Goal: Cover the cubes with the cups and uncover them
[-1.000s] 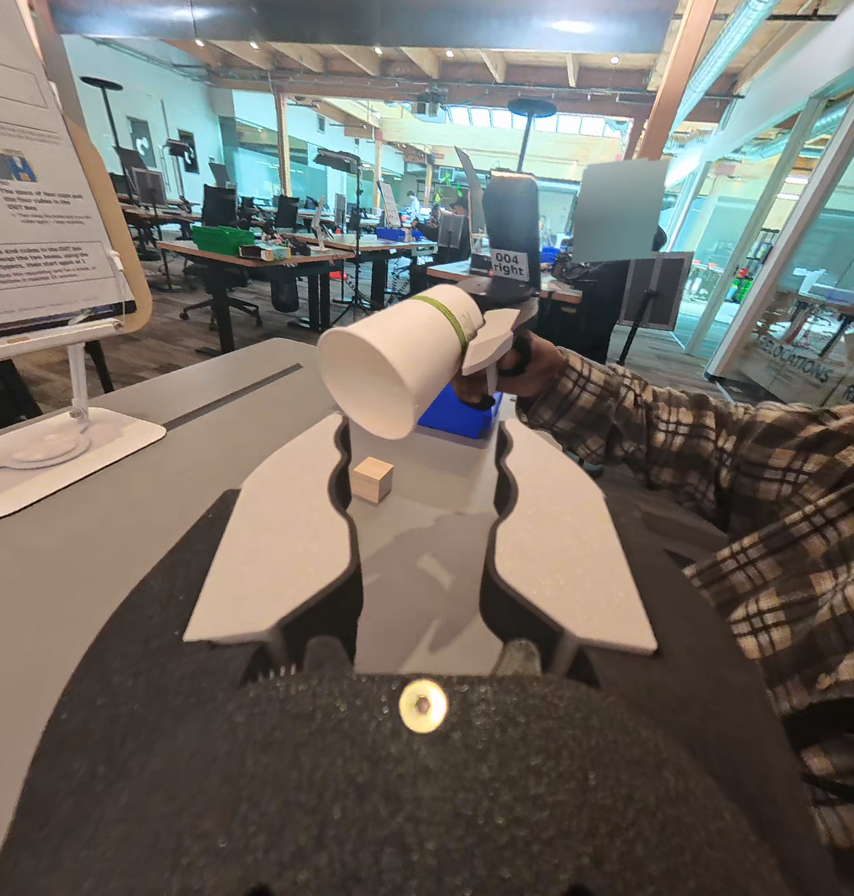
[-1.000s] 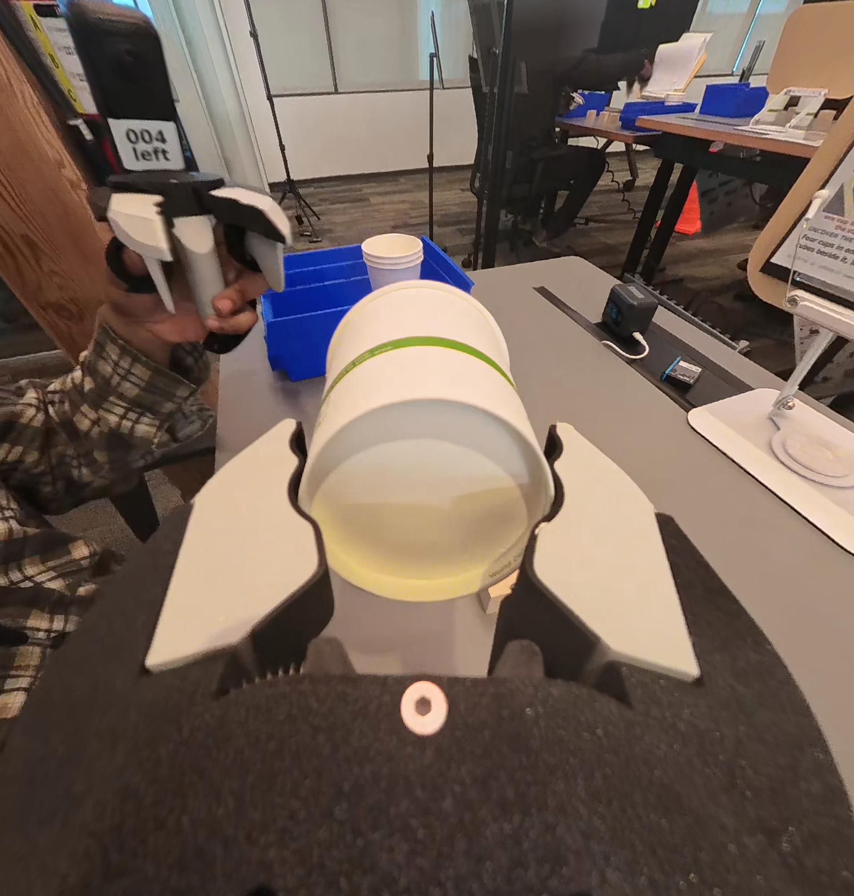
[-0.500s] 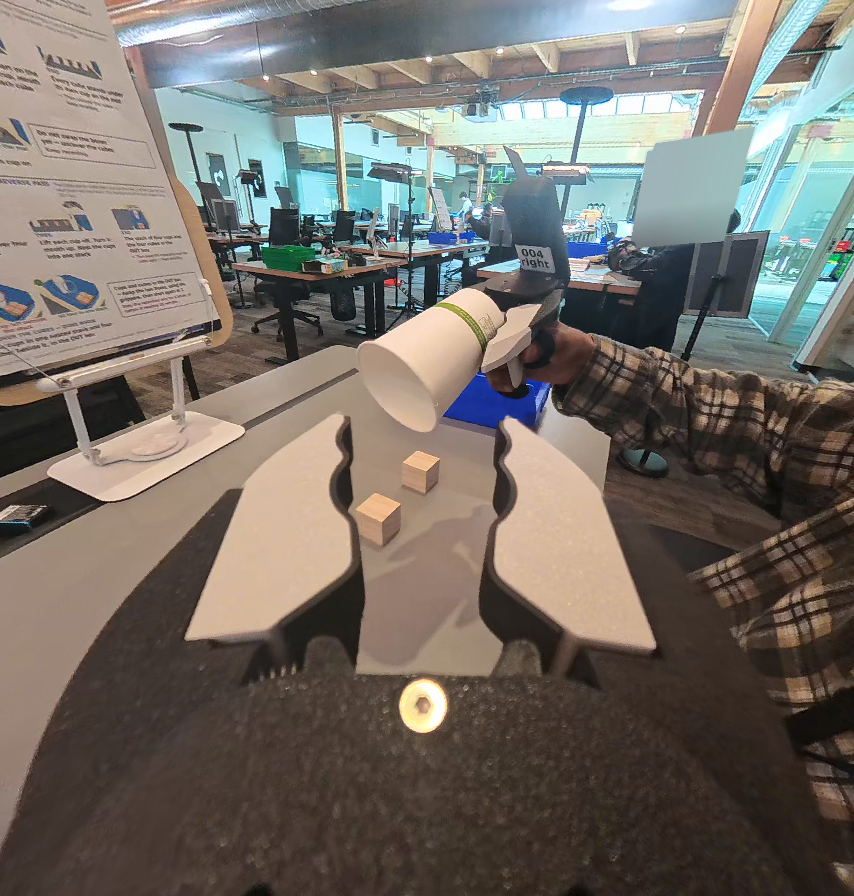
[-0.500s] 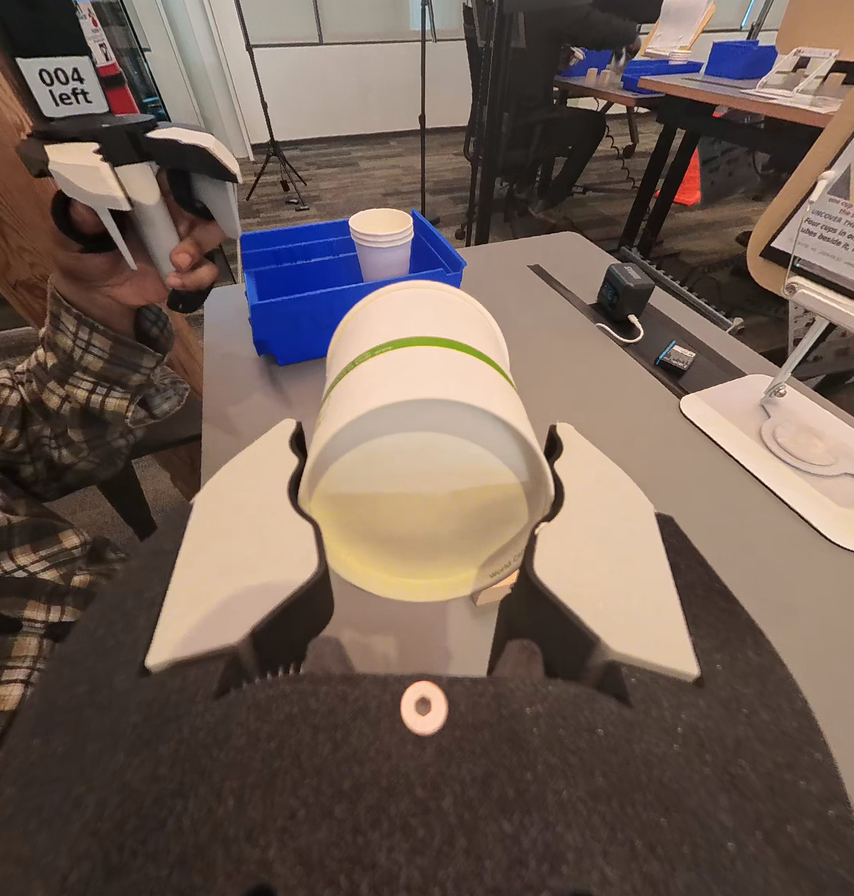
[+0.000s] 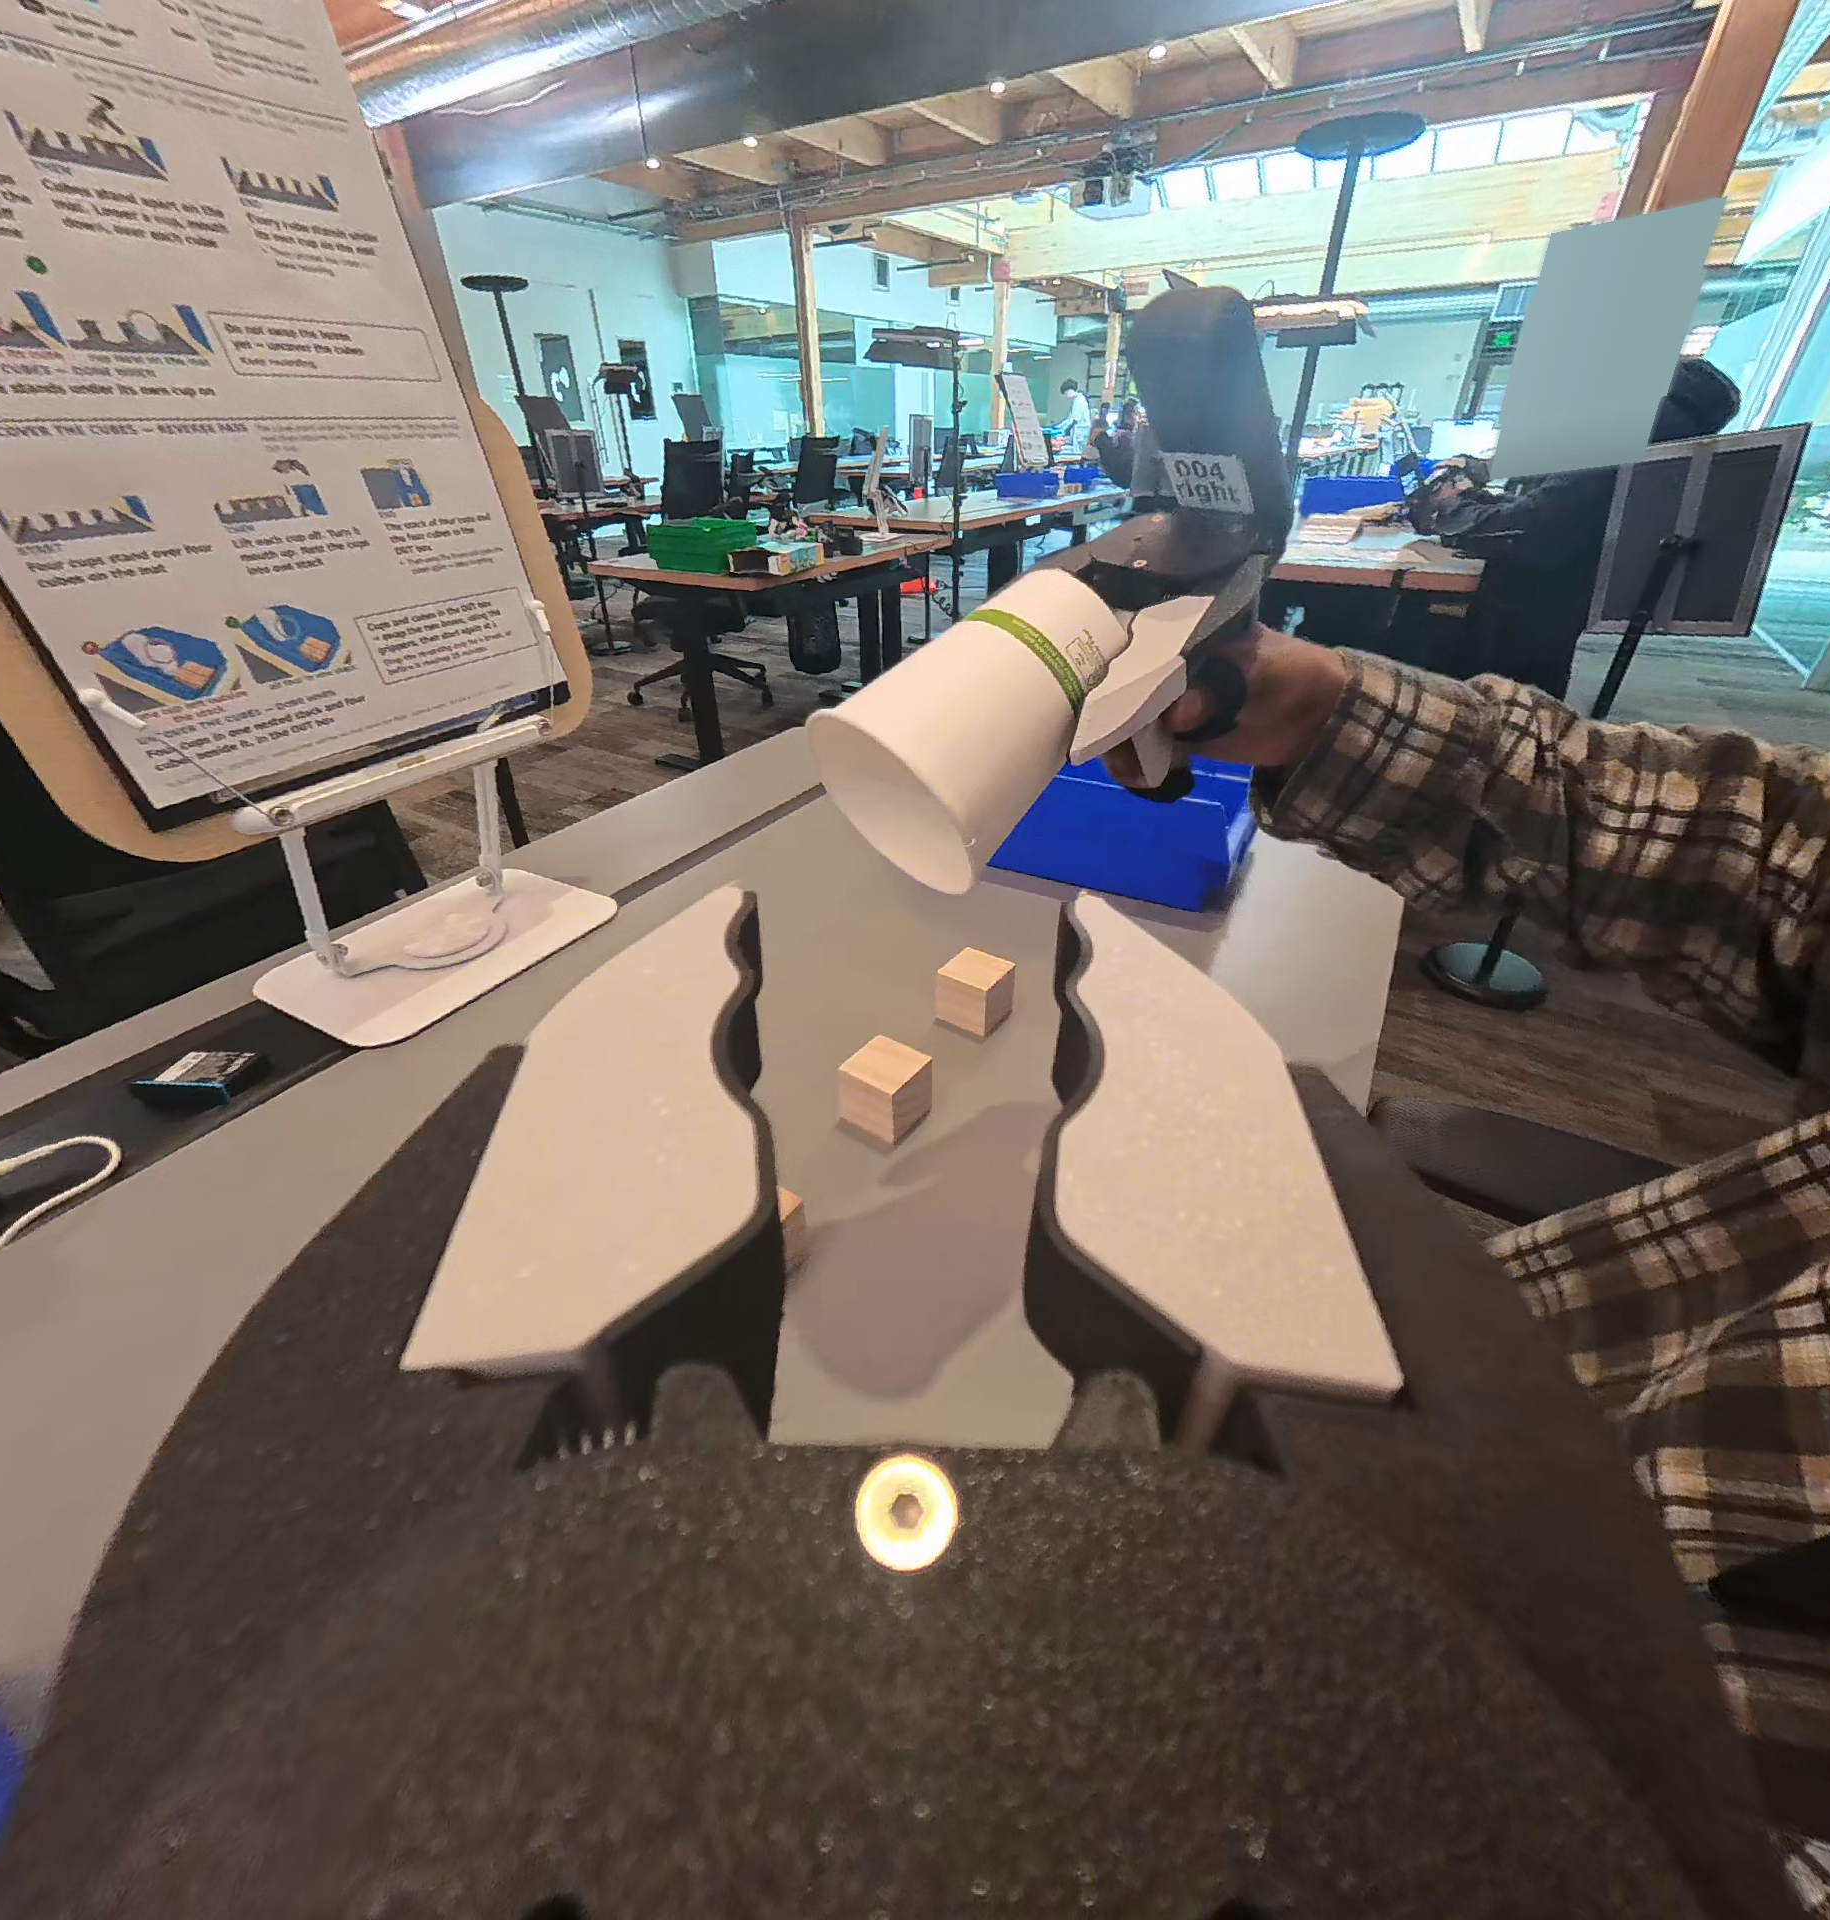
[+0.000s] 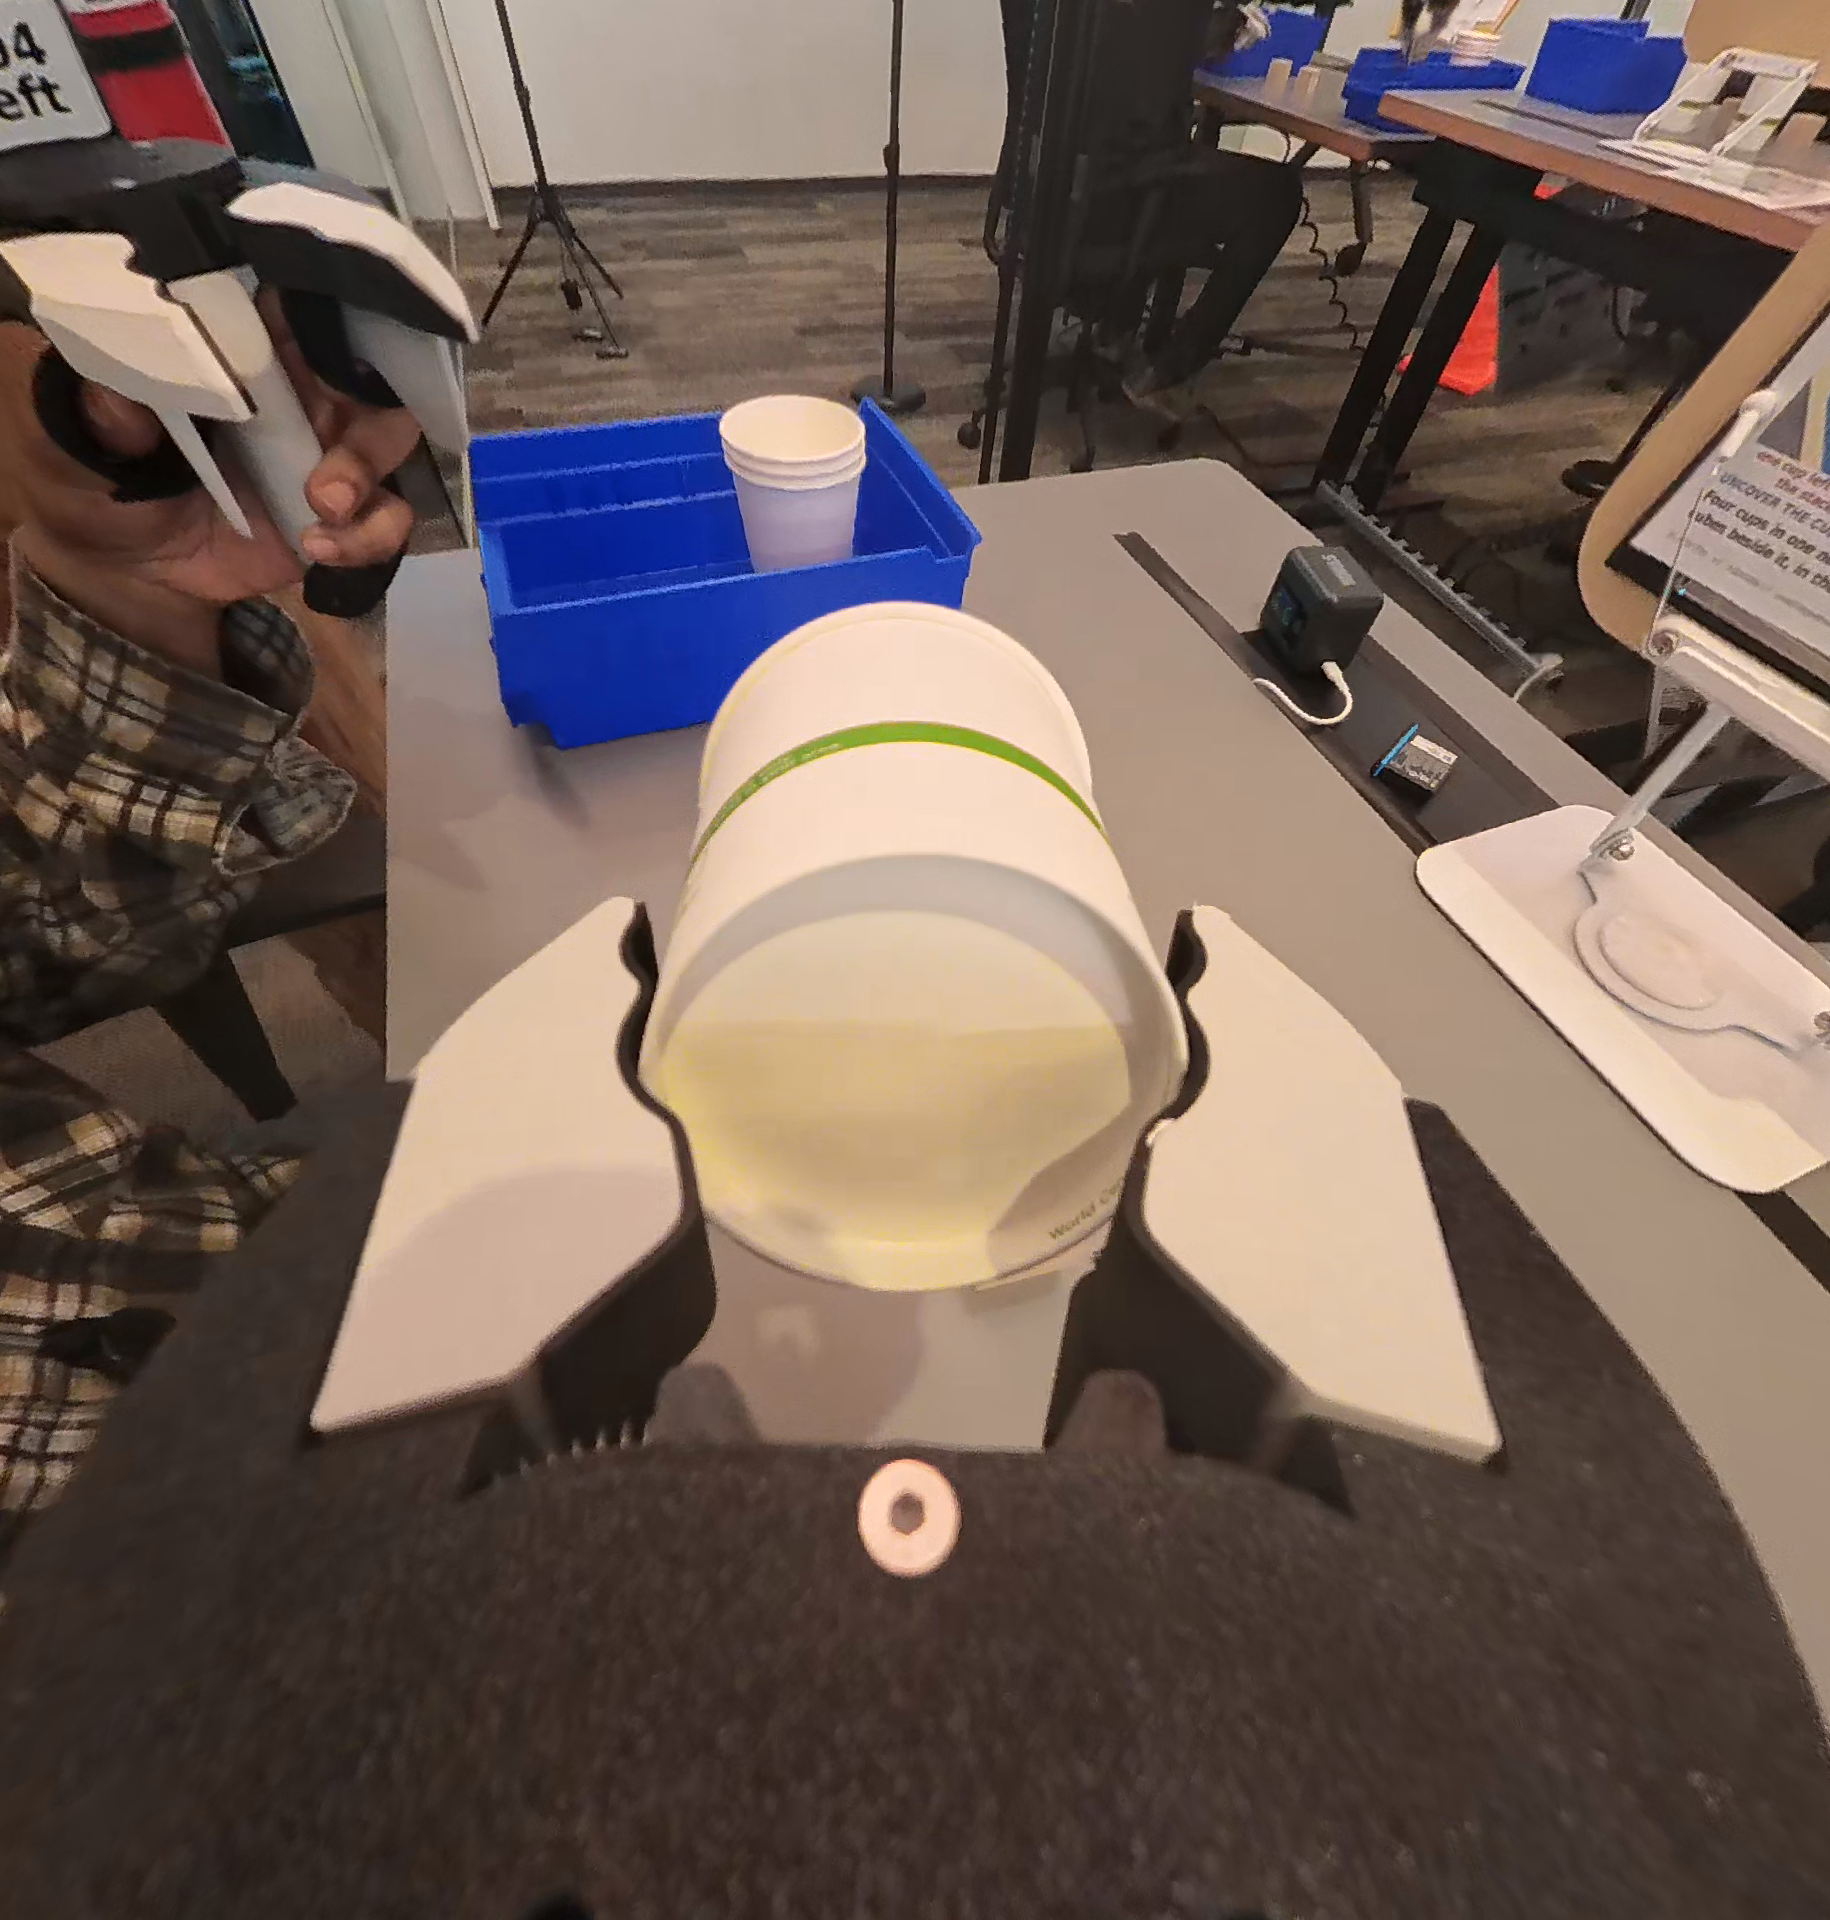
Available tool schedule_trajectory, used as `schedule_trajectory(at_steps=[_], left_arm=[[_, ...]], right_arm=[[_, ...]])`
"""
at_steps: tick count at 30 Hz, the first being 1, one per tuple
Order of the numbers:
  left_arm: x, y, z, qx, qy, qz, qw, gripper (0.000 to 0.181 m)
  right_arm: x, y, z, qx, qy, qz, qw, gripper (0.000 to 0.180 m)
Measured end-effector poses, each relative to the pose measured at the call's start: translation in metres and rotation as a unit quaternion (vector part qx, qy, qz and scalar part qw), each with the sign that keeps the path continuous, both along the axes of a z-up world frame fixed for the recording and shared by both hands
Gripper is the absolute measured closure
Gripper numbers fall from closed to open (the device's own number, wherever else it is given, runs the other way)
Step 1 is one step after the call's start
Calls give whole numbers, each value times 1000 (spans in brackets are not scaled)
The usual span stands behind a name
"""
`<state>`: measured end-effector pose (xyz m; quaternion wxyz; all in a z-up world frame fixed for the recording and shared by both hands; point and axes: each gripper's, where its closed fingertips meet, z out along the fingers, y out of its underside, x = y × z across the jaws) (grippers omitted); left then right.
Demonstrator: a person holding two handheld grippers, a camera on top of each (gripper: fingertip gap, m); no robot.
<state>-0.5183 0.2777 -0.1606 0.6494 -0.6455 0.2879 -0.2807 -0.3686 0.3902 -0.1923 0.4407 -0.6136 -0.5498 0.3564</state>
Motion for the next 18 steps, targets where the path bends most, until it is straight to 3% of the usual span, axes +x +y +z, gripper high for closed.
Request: schedule_trajectory(at_steps=[9, 18], left_arm=[[-23, -7, 14, 20, -18, 32, 999, 128], [-42, -11, 21, 26, -30, 53, 998, 130]], right_arm=[[-44, 11, 7, 38, -110, 29, 993, 87], [-104, 17, -14, 48, -228, 79, 969, 87]])
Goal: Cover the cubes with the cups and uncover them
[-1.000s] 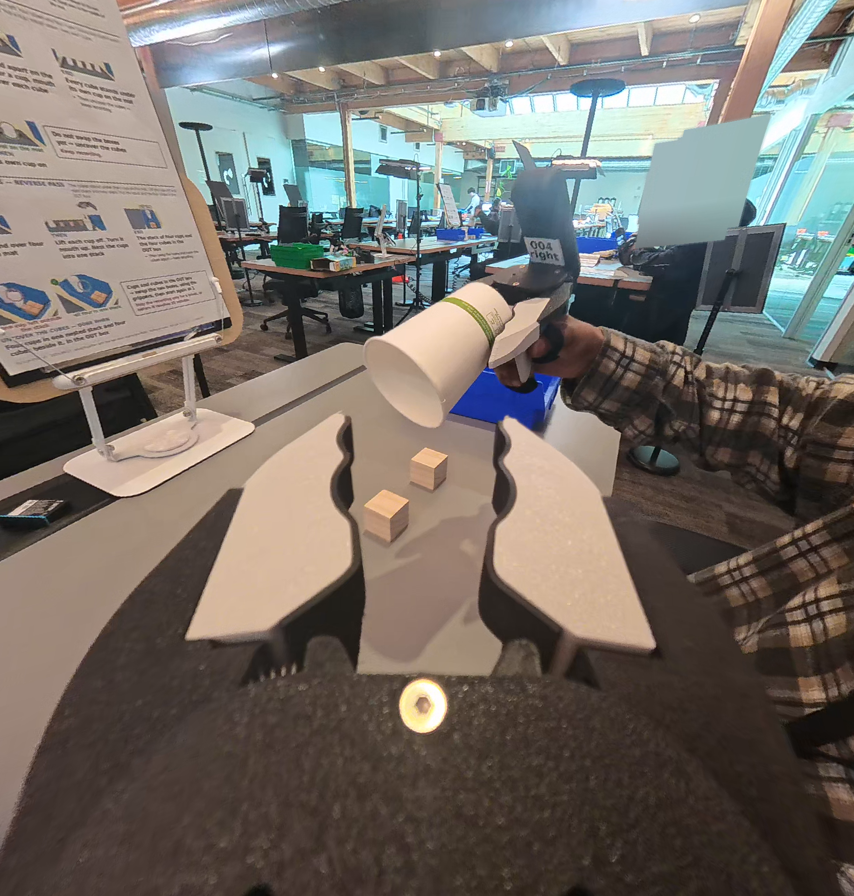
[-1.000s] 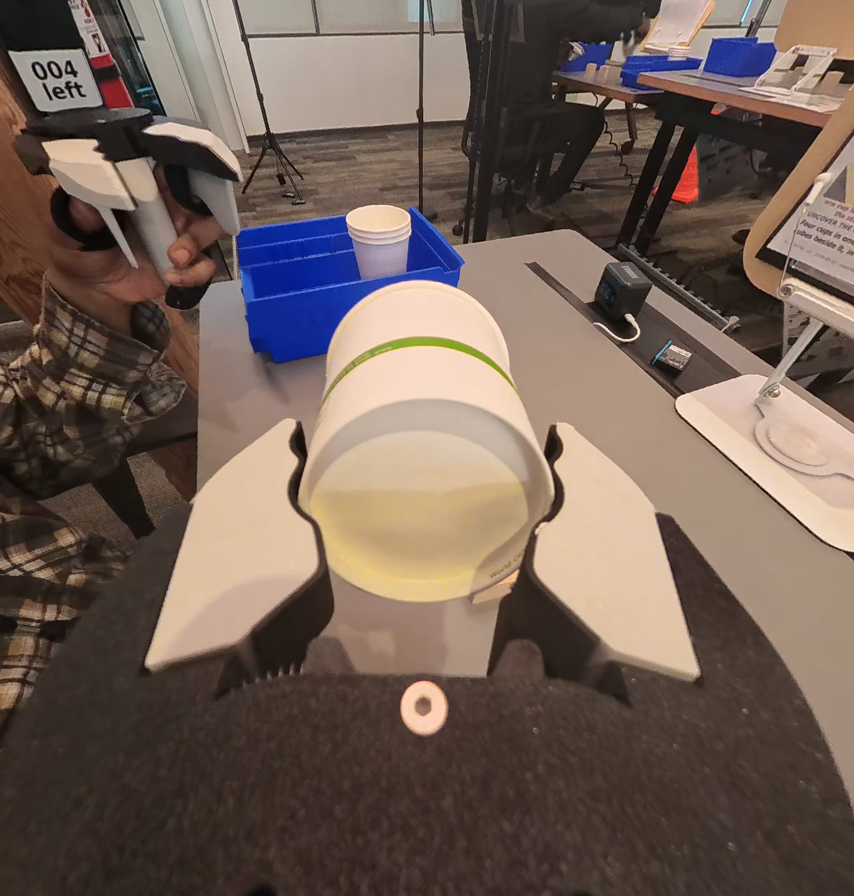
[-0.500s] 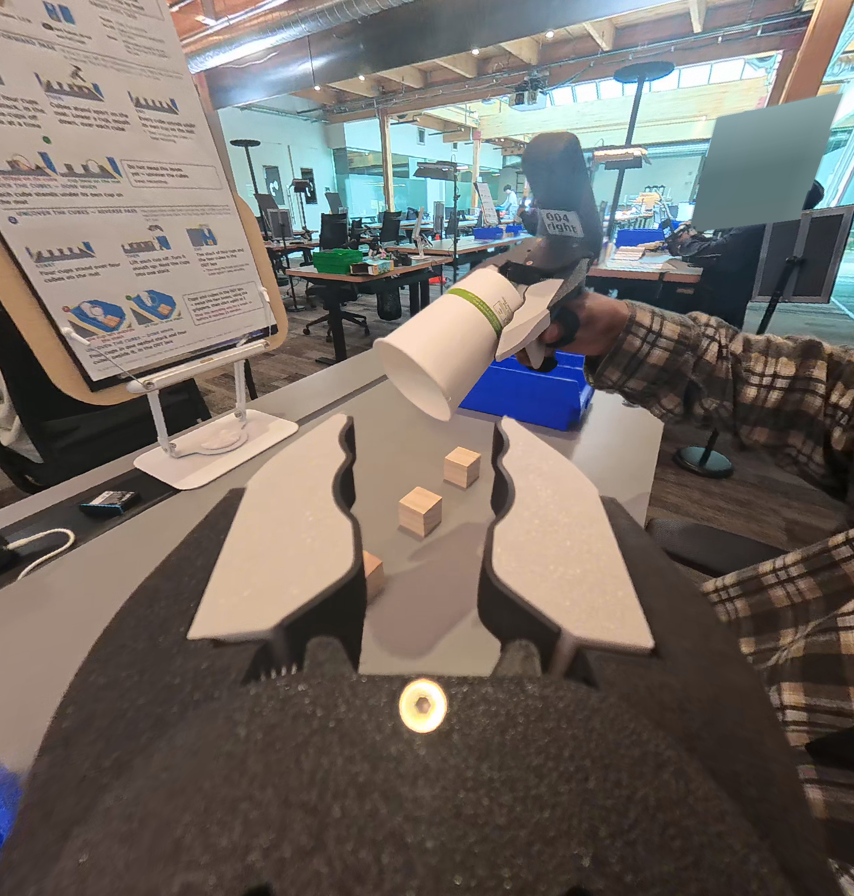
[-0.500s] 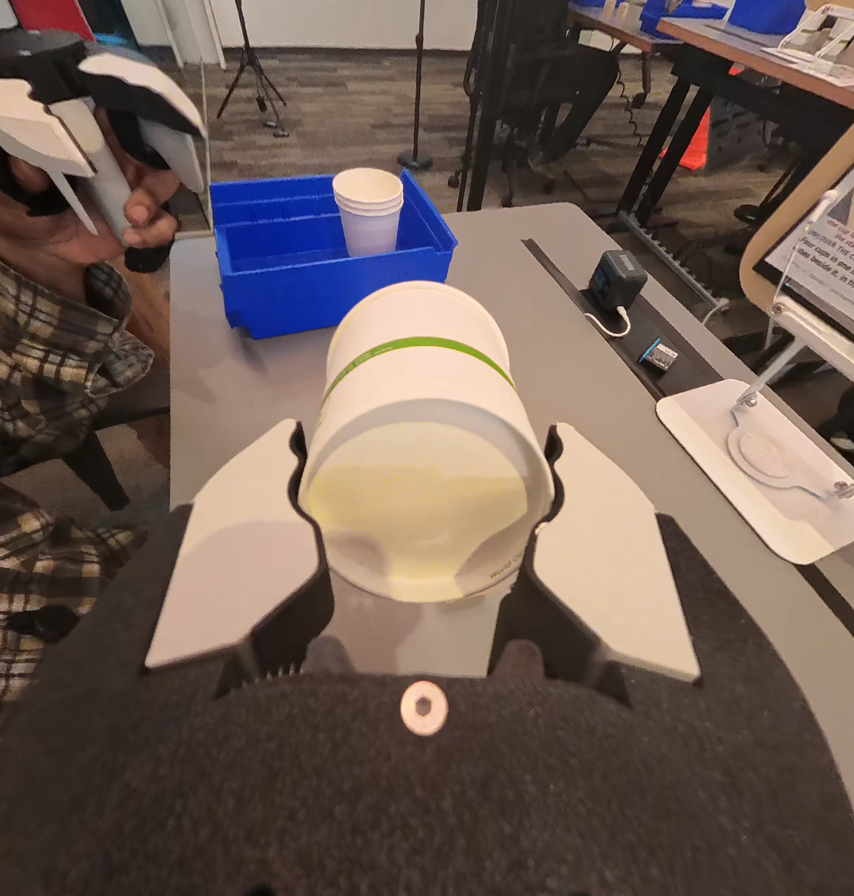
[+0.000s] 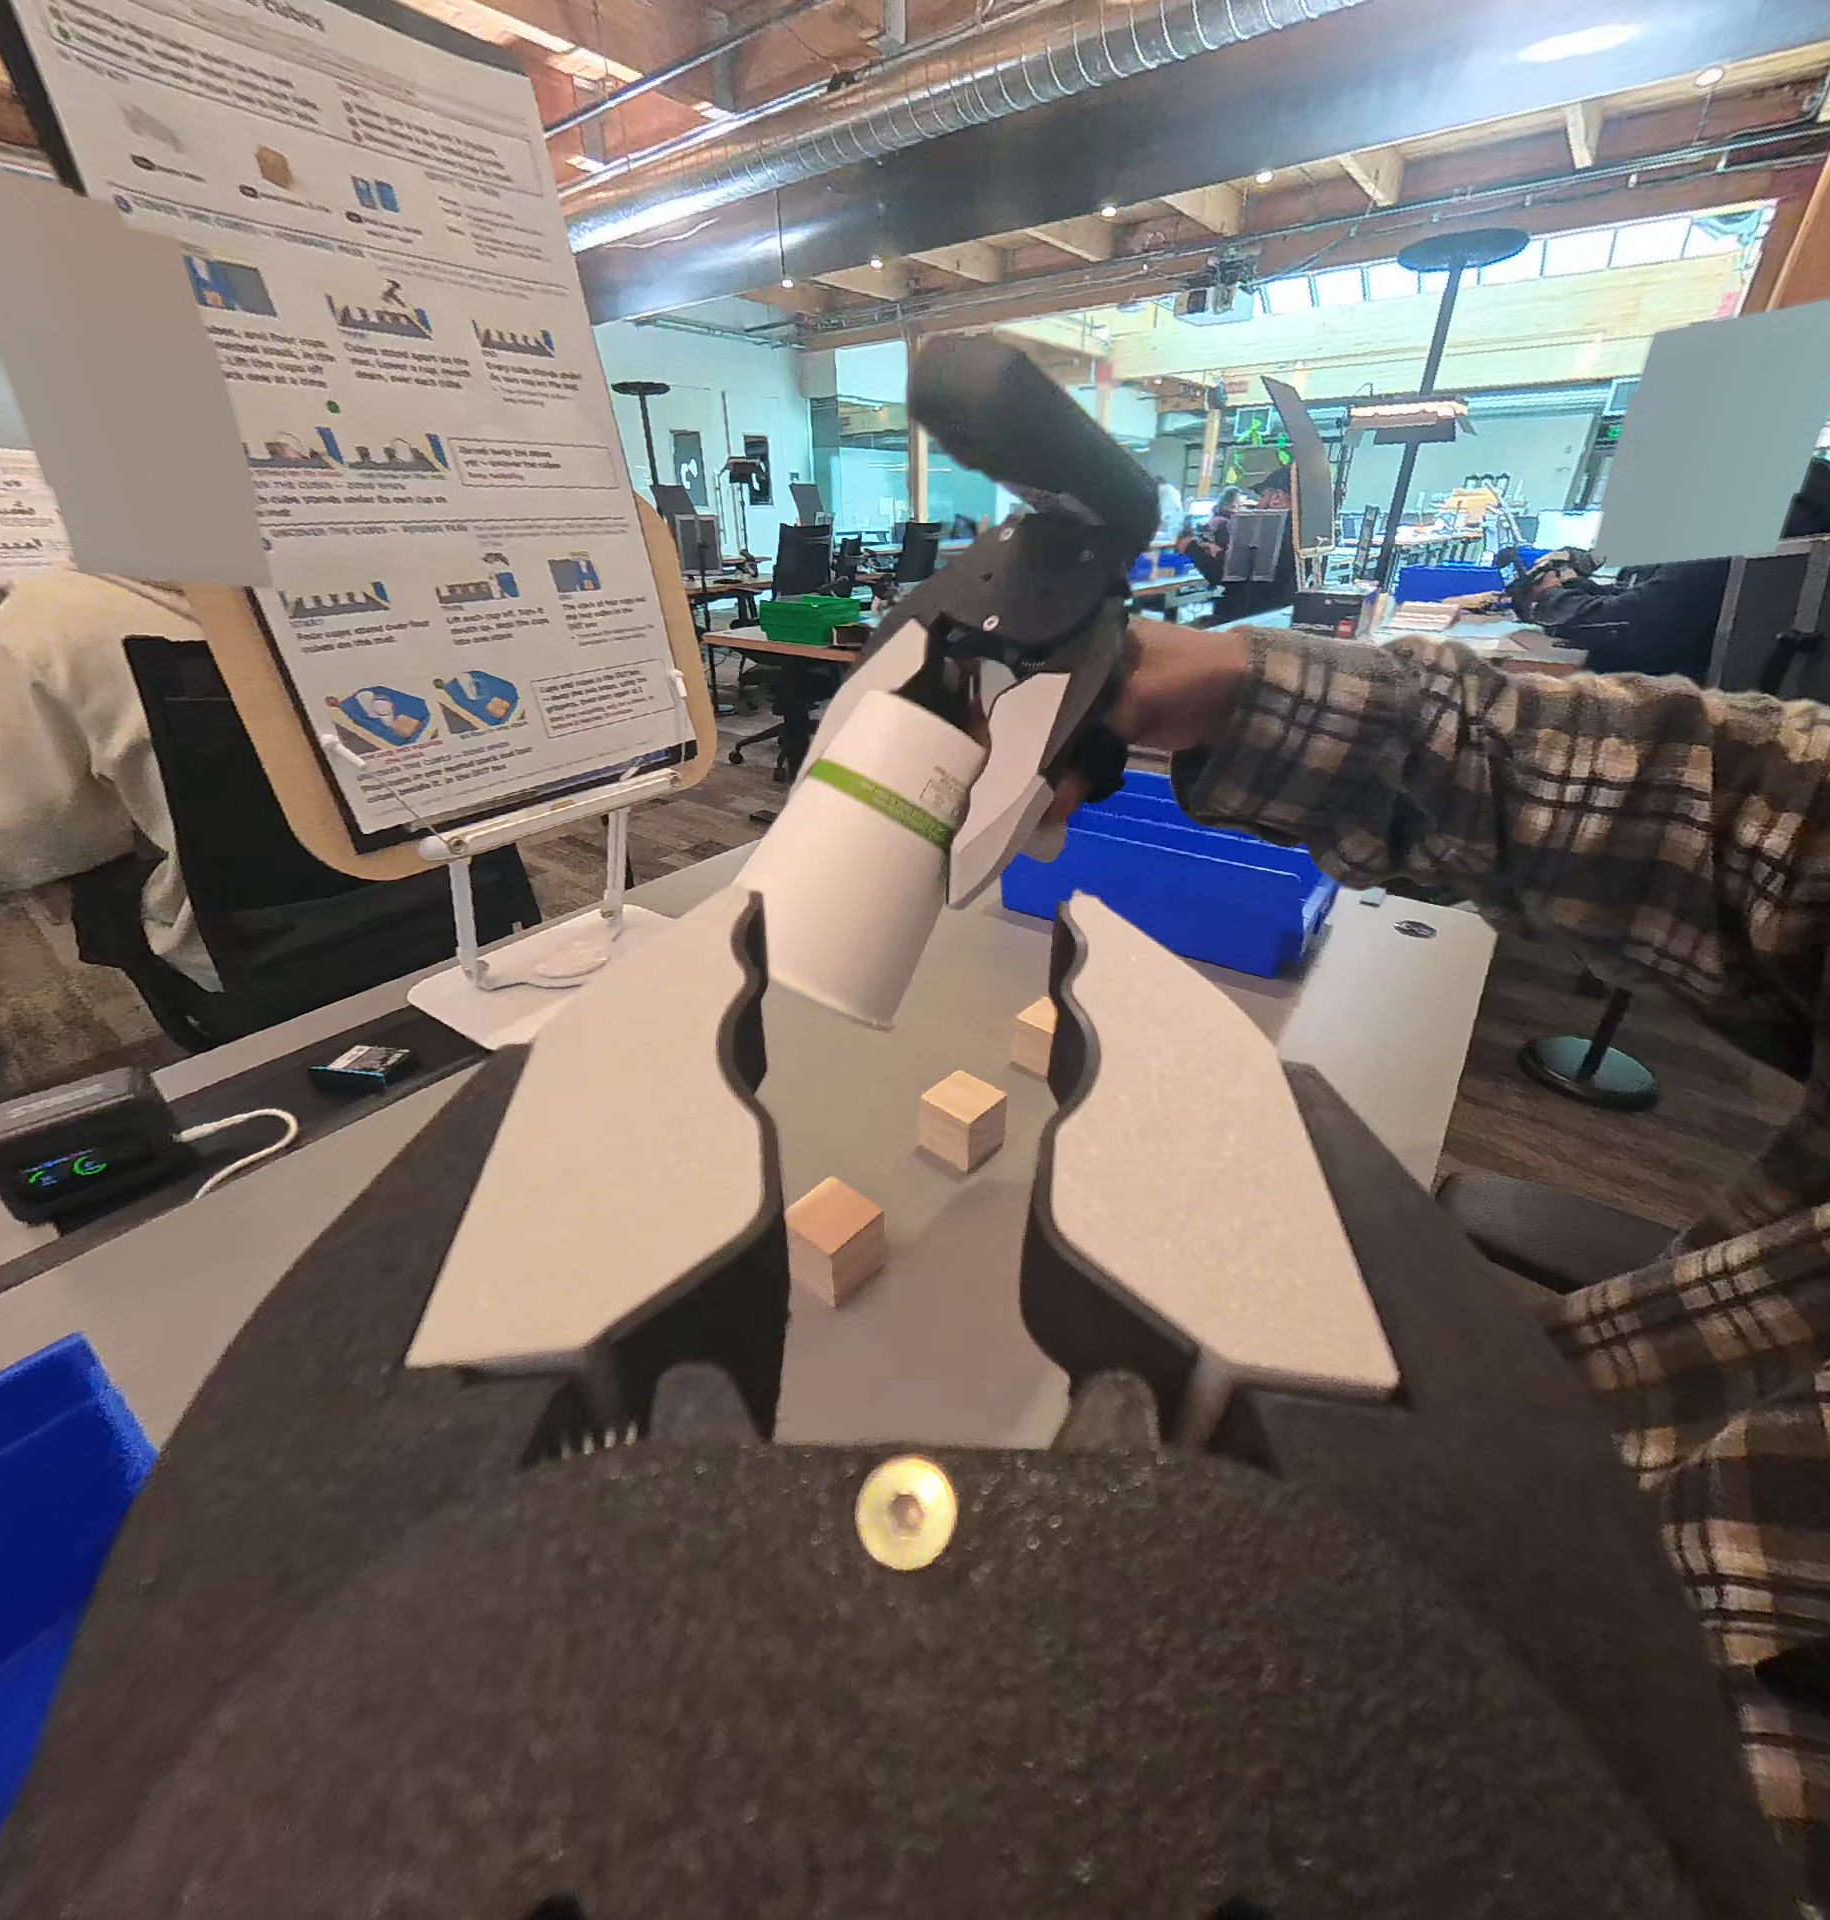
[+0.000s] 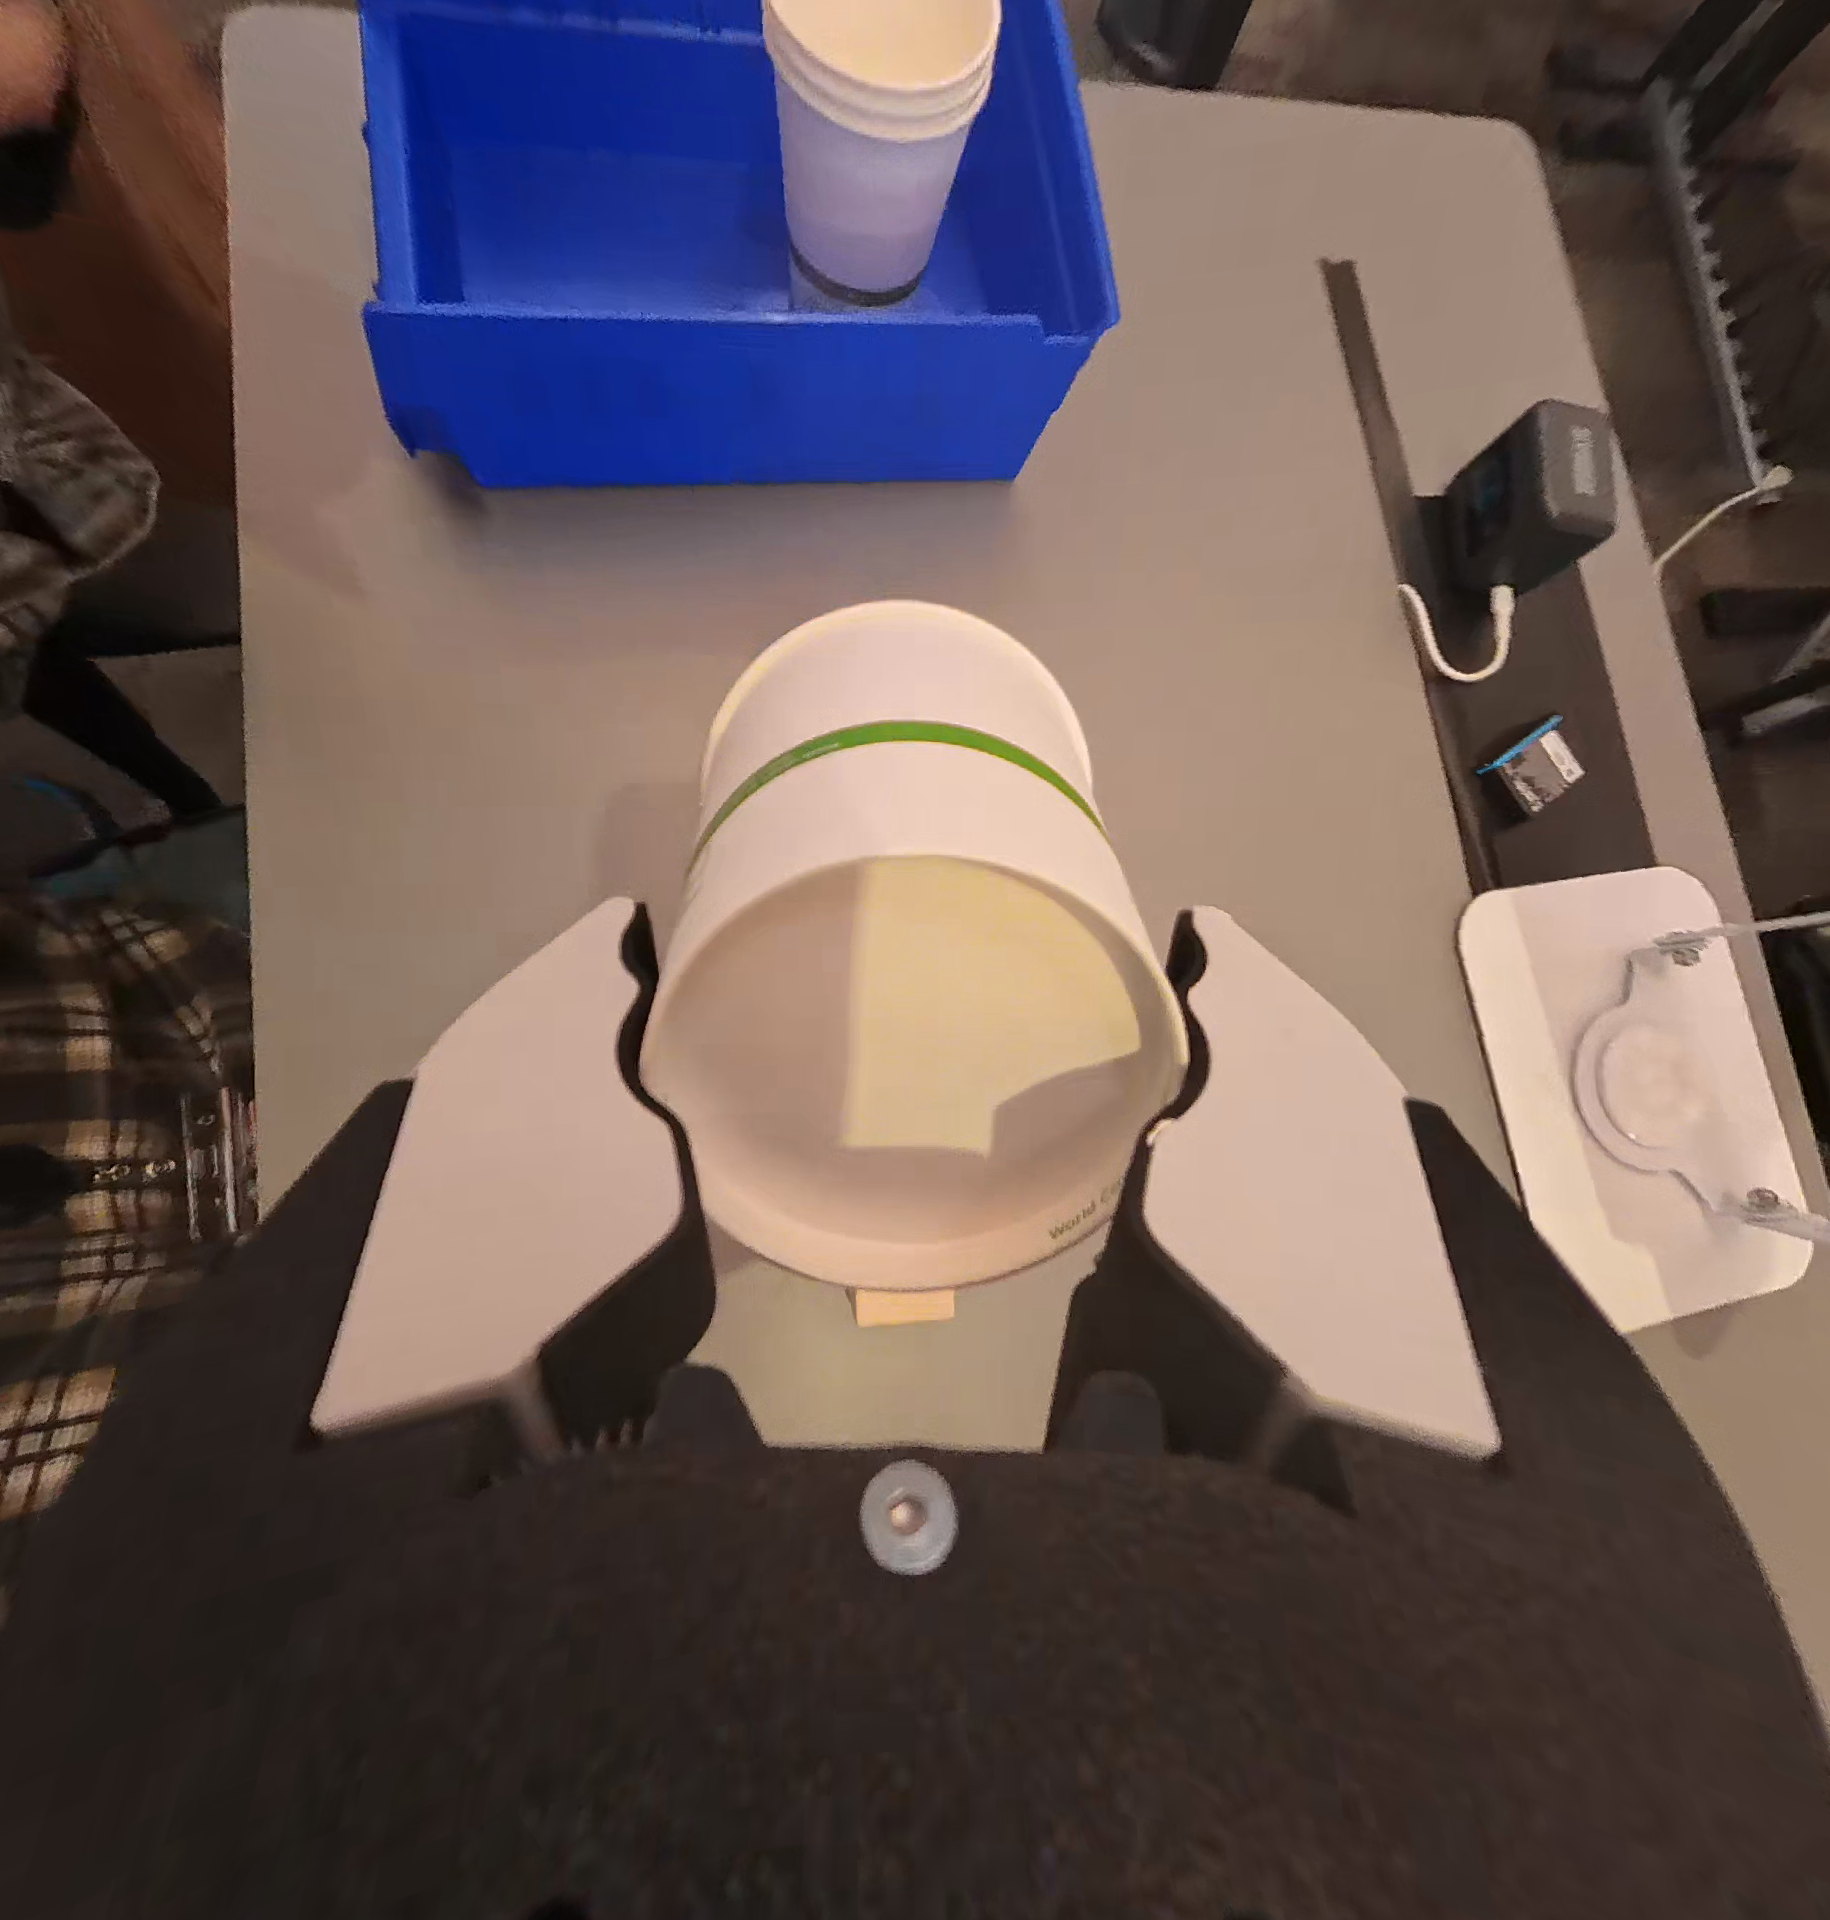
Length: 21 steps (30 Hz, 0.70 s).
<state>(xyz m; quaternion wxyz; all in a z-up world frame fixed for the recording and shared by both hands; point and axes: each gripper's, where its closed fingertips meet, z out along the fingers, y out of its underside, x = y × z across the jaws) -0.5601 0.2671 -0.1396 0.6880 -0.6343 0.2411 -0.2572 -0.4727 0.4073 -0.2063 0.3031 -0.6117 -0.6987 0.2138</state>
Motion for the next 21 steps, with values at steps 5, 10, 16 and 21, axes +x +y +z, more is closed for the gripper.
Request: schedule_trajectory(at_steps=[5, 10, 16, 21], left_arm=[[-17, -4, 7, 9, -6, 30, 999, 130], [-34, -7, 12, 17, -17, 53, 998, 131], [-49, -11, 17, 27, -21, 79, 996, 131], [-59, -13, 19, 35, -14, 105, 994, 131]], right_arm=[[-37, 0, -22, 5, -77, 27, 997, 87], [-70, -3, -55, 12, -164, 58, 985, 87], [-99, -5, -91, 24, -240, 88, 967, 87], [-114, -3, -115, 30, -285, 99, 953, 87]])
